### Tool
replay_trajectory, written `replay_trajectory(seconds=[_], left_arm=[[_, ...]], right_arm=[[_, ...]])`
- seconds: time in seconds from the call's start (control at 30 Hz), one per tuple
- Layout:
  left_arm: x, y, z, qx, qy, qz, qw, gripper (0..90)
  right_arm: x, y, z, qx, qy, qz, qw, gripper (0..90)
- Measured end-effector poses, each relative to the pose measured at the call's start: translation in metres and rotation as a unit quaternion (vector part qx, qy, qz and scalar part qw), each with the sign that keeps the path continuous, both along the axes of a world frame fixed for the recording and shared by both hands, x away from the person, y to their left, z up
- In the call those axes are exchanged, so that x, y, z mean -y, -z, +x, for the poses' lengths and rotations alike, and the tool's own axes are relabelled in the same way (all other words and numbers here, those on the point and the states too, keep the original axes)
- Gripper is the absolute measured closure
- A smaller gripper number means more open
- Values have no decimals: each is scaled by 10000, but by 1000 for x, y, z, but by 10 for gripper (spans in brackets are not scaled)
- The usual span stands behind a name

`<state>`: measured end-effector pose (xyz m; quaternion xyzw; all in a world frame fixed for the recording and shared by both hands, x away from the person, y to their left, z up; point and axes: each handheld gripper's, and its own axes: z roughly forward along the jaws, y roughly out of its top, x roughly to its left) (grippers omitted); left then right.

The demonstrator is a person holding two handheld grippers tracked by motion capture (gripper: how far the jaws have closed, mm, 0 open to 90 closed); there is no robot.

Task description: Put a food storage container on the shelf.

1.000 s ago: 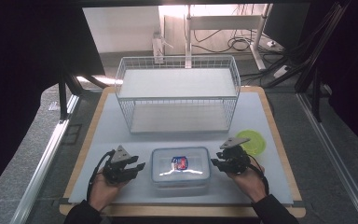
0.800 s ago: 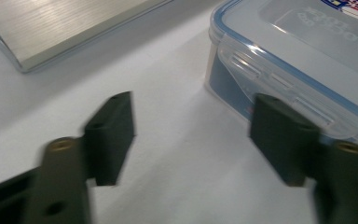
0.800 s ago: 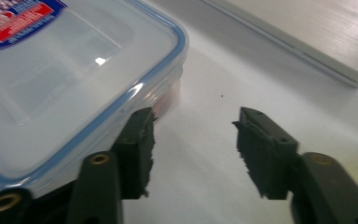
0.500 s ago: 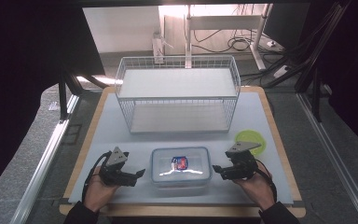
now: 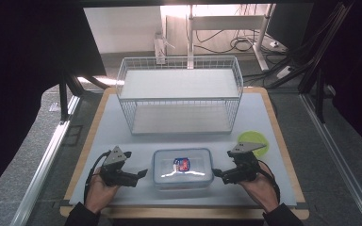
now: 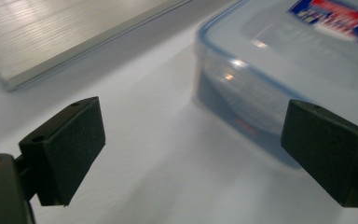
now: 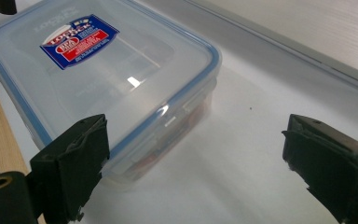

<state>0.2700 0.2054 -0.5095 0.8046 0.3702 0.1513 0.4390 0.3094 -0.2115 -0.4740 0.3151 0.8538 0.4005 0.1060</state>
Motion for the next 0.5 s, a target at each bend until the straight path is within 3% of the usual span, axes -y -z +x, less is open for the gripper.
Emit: replay_trajectory(seconds=[0.23,0.3,0.37,0.5], left_arm=[[14,-13,4,-156,372,-286,9988,48],[20,-15,5,-203,481,-262,9983,41],[23,-15,8,-289,582,-412,9970,37],[28,-8,18,-674,706,-523,9939,39]], right_arm=[[-9,0,-1,18,-89,24,10000,34],[-14,0,-1,-96,-82,66,9999,26],[-17,-1,0,-204,-126,114,9996,20],[-22,0,2,-509,-271,250,9980,32]])
